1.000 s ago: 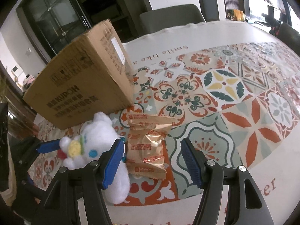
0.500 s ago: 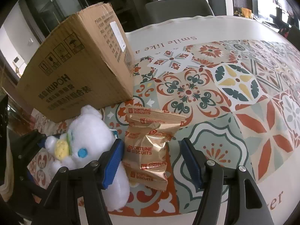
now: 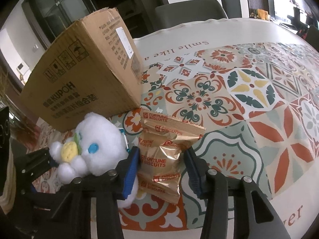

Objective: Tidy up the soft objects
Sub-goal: 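Grasp the white plush toy with the left tool while the right tool grasps the gold biscuit bag, then lift the plush toy with the left tool while the right tool carries the biscuit bag to the box, then open the left tool inside the box while the right tool releases the biscuit bag, then withdraw both tools from the box toward the pink packet and slipper, then grasp the pink snack packet with the left tool while the right tool grasps the yellow slipper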

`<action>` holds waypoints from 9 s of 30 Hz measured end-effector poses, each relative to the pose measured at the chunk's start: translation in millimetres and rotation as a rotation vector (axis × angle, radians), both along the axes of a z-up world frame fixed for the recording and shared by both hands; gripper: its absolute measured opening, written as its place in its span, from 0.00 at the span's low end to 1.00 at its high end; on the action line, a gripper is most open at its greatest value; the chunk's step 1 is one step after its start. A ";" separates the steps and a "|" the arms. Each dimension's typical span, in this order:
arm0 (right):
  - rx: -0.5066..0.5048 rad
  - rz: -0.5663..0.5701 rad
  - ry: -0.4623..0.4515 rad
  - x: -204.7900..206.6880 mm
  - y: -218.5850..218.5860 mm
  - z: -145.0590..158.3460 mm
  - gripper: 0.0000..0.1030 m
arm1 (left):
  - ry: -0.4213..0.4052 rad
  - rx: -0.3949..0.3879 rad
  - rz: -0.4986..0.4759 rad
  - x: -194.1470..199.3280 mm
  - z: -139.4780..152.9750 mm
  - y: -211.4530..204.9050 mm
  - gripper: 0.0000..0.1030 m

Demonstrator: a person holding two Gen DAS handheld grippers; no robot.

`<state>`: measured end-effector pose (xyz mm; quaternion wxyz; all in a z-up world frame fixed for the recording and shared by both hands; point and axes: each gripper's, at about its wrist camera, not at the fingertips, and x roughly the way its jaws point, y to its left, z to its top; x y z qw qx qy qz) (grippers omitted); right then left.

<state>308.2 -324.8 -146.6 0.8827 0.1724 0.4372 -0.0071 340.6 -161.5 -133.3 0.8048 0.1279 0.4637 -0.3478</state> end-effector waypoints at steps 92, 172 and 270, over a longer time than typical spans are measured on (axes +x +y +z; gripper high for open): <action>-0.076 0.122 -0.207 -4.3 73.2 211.0 0.43 | -0.226 -0.105 0.486 -13.5 195.6 102.0 0.47; -0.332 0.209 -0.147 10.1 111.5 226.5 0.56 | -0.304 0.056 0.486 -26.8 201.7 125.6 0.88; -0.276 -0.538 0.115 -103.1 131.8 -7.0 0.91 | -0.115 0.004 0.192 8.2 -27.0 104.2 1.00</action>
